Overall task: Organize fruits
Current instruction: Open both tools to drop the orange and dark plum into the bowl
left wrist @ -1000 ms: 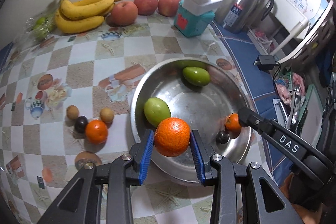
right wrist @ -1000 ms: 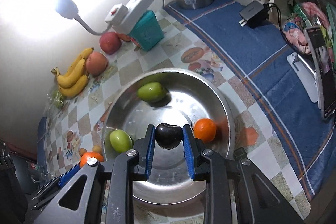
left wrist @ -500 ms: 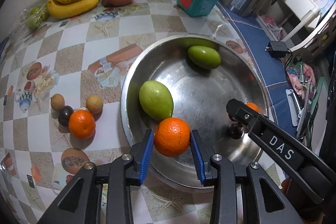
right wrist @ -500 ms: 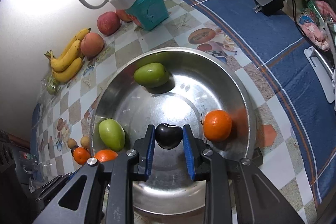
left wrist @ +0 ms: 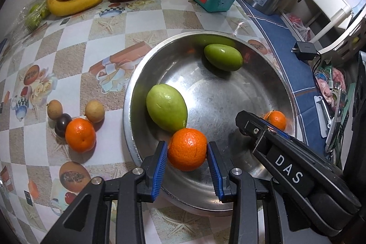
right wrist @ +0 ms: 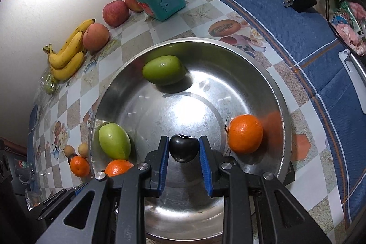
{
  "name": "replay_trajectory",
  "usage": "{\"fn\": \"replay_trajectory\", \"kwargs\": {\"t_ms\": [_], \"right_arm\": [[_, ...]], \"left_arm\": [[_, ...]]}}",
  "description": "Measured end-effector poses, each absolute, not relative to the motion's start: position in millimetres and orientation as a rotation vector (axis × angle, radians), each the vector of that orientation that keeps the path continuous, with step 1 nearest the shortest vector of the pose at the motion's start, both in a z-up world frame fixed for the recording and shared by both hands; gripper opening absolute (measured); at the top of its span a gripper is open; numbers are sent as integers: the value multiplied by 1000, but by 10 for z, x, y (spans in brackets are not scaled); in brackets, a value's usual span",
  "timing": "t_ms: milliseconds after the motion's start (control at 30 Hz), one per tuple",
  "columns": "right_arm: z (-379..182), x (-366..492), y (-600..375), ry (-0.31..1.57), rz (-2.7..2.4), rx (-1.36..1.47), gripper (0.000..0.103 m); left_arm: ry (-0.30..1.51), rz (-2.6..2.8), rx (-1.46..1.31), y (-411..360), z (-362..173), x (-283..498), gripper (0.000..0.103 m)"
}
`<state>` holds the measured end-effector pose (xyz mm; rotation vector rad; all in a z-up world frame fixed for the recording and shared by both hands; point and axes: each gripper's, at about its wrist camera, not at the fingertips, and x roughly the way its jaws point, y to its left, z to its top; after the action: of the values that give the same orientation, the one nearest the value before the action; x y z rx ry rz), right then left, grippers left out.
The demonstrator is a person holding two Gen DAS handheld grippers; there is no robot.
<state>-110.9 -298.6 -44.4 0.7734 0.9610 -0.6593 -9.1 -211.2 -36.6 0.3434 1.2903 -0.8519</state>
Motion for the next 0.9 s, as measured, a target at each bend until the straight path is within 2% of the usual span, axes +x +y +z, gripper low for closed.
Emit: {"fn": "replay_trajectory", "kwargs": {"t_ms": [467,600,900], "right_arm": [[-479,-1094,-2977,974,-669,777,29],[-460,-1103,-2985,969,-671,780,36],[-224,-1164,-2997,899,-662,785,37]], "left_arm": [[1307,-849,342,-2112,-409,-80,40],[1293,-857,339,-2103,-360,-80,44],[1252,-867,302,-2044,-94,3,46]]}}
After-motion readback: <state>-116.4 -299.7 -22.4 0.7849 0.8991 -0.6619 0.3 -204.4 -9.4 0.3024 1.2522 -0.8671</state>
